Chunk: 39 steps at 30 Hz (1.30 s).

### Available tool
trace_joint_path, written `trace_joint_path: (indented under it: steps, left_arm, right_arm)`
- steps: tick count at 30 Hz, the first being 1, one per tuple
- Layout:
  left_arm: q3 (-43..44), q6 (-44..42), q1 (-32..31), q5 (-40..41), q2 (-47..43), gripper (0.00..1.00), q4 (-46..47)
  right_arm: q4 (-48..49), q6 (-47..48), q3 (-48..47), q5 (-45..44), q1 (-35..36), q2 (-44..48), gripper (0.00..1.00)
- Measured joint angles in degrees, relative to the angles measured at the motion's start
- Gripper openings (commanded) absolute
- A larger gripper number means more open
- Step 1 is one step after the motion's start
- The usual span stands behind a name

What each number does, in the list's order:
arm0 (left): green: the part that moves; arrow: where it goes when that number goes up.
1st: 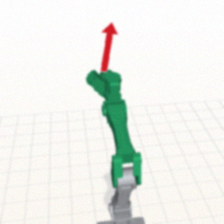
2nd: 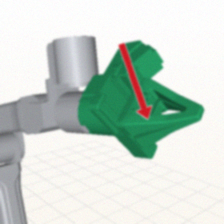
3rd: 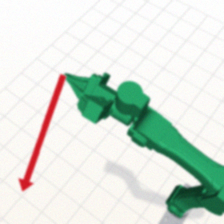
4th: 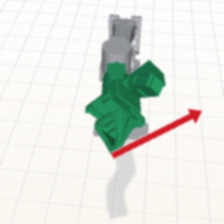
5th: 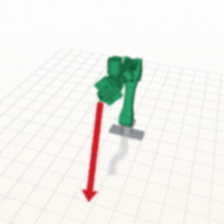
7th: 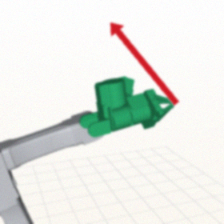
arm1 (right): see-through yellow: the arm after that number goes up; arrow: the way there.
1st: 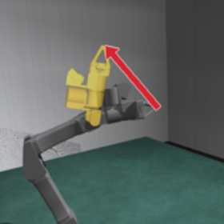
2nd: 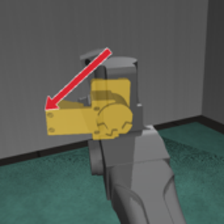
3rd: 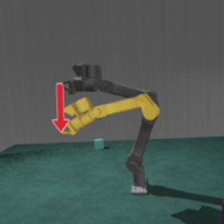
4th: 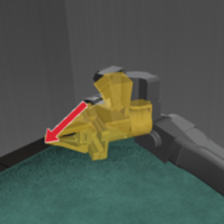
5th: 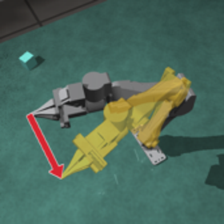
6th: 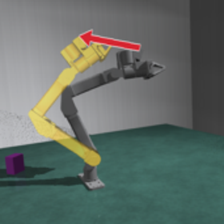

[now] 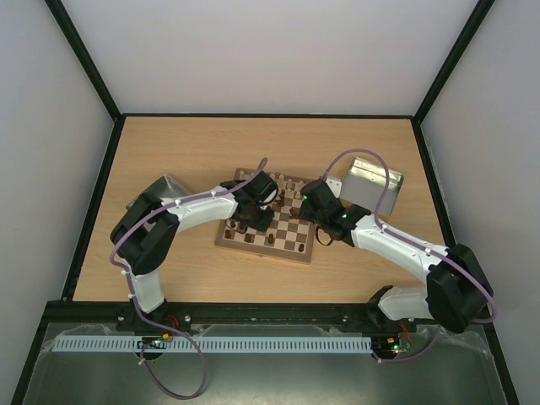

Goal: Set up the chess pieces on the board
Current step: Pick up the chess piece from the chessboard, then place the chess piece on the chessboard.

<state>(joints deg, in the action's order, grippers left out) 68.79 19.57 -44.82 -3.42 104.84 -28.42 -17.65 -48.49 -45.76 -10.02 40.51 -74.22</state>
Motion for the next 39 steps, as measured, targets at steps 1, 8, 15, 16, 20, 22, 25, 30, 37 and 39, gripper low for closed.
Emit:
trace_joint_path:
  steps: [1, 8, 15, 16, 20, 22, 25, 30, 37, 39]
  left_arm:
    - [0.0, -0.2, 0.0, -0.1, 0.0, 0.3, 0.0]
    - [-0.2, -1.6, 0.0, -0.9, -0.1, 0.08, -0.2]
    - [-1.4, -2.2, 0.0, -1.2, -1.7, 0.08, -0.2]
    - [-1.7, -2.3, 0.0, -1.2, -2.4, 0.08, -0.2]
    - [-3.4, -3.0, 0.0, -1.2, -6.6, 0.07, 1.1]
    - [-4.6, -3.8, 0.0, -1.4, -9.4, 0.07, 2.6]
    - [-6.2, -5.1, 0.0, -2.8, -13.8, 0.08, 4.7]
    - [-8.3, -7.2, 0.0, -7.3, -22.5, 0.09, 10.7]
    - [-11.7, -10.6, -0.6, -11.1, -30.2, 0.08, 17.8]
    - [-12.1, -11.8, -0.8, -11.4, -30.2, 0.08, 18.5]
  right_arm:
    - [0.0, 0.0, 0.0, 0.0, 0.0, 0.0, 0.39]
    - [0.0, 0.0, 0.0, 0.0, 0.0, 0.0, 0.39]
    - [0.6, 1.6, 0.0, 2.3, 0.0, 0.7, 0.39]
    - [0.9, 2.3, 0.0, 3.0, 0.0, 1.3, 0.4]
    - [2.2, 5.9, 0.0, 6.7, -0.4, 4.5, 0.44]
    - [3.1, 7.3, 0.0, 9.0, -0.8, 6.2, 0.46]
    - [4.7, 9.5, -0.1, 13.3, -1.2, 8.3, 0.48]
    - [6.9, 13.2, -0.5, 23.7, -1.3, 9.6, 0.52]
    - [6.0, 13.5, -6.3, 29.6, -1.3, 9.5, 0.53]
    - [6.2, 13.3, -7.6, 31.4, -1.3, 9.5, 0.52]
